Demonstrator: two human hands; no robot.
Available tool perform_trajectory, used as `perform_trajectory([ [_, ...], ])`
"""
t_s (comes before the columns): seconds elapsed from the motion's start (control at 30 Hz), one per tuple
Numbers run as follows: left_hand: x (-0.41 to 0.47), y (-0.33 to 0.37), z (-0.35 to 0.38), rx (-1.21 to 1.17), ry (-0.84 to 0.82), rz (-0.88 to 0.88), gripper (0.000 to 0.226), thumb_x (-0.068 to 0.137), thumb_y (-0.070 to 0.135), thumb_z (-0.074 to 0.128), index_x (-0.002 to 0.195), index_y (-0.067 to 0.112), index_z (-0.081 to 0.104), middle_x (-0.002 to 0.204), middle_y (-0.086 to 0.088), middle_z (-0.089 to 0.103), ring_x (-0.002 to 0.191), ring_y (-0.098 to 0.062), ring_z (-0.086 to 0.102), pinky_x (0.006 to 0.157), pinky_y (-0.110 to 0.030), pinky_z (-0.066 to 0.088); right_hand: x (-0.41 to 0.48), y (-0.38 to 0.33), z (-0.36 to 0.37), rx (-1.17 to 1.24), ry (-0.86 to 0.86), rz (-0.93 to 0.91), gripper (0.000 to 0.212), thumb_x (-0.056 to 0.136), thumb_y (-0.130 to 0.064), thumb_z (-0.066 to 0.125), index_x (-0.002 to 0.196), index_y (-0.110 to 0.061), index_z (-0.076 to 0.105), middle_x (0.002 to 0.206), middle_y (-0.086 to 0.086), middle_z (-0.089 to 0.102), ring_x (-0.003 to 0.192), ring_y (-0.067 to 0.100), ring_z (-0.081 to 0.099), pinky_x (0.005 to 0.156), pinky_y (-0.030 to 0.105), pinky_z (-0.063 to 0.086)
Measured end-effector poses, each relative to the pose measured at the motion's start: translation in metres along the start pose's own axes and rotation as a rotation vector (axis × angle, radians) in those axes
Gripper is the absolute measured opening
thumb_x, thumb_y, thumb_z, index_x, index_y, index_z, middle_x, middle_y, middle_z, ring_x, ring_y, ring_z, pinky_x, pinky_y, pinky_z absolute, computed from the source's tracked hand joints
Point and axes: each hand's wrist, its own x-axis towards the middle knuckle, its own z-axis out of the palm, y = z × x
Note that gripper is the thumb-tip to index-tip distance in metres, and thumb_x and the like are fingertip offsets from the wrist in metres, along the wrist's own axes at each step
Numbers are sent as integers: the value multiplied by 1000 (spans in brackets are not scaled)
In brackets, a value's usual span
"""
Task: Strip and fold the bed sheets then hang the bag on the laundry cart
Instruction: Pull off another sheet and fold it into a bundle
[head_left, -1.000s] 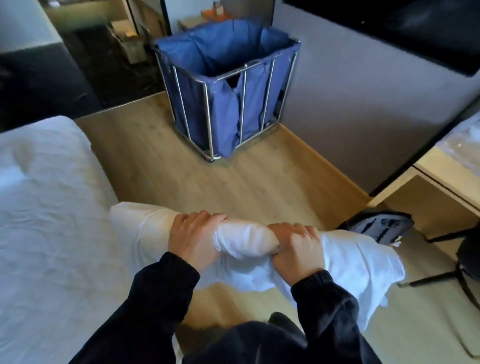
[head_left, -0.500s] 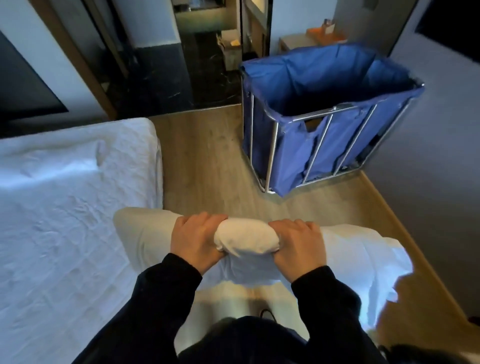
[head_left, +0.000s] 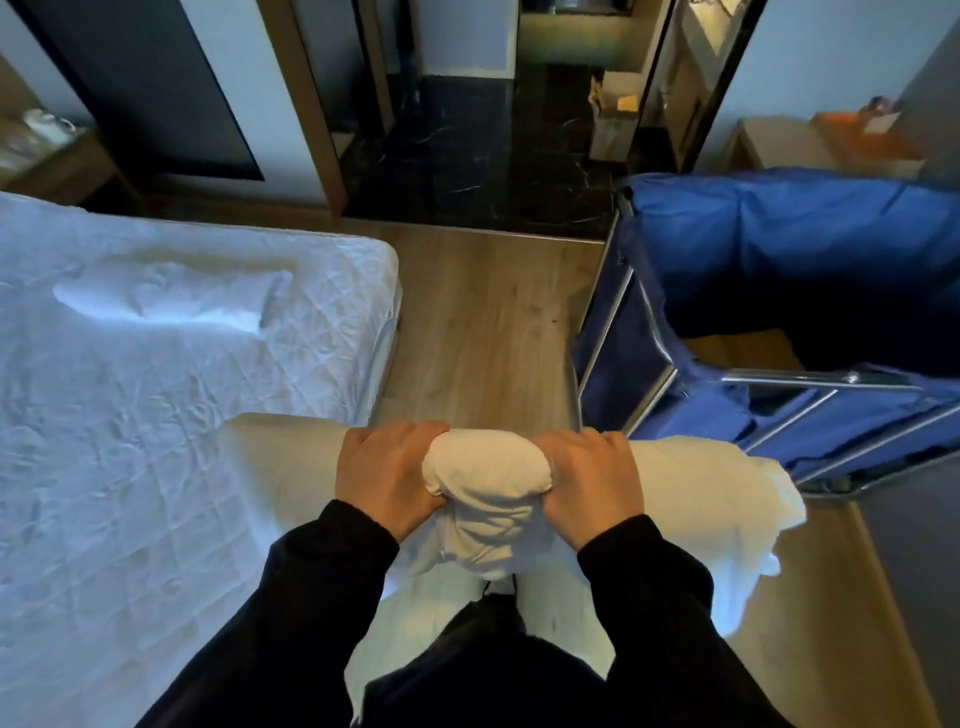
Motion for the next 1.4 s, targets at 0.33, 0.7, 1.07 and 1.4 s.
perform_trajectory([
  [0.33,166,-43,36,81,56,-107,41,57,54,55,85,29,70,62,2,60,57,-26,60,58,-30,39,183,49,18,99,-5,-100,31,58,-34,48,81,-30,68,69,-6,66,63,23,59,62,32,32],
  [0.7,360,-101,78,120,-25,-261,47,52,53,55,90,29,67,66,2,62,62,-28,63,61,-35,44,408,104,79,105,-47,-201,28,43,-19,73,65,-25,56,57,-2,59,53,26,59,55,30,39],
  [1.07,524,-175,115,129,-6,-454,49,56,54,54,97,29,66,69,4,62,62,-27,63,65,-36,45,632,125,124,182,-19,-390,40,31,-8,67,65,-23,56,58,-4,58,57,26,59,56,32,40],
  [1.4,685,-297,157,126,0,-606,51,46,50,67,92,28,70,70,3,65,61,-26,65,66,-36,48,853,98,196,101,-102,-512,39,33,-11,73,67,-24,59,59,-4,59,57,24,57,56,31,37],
])
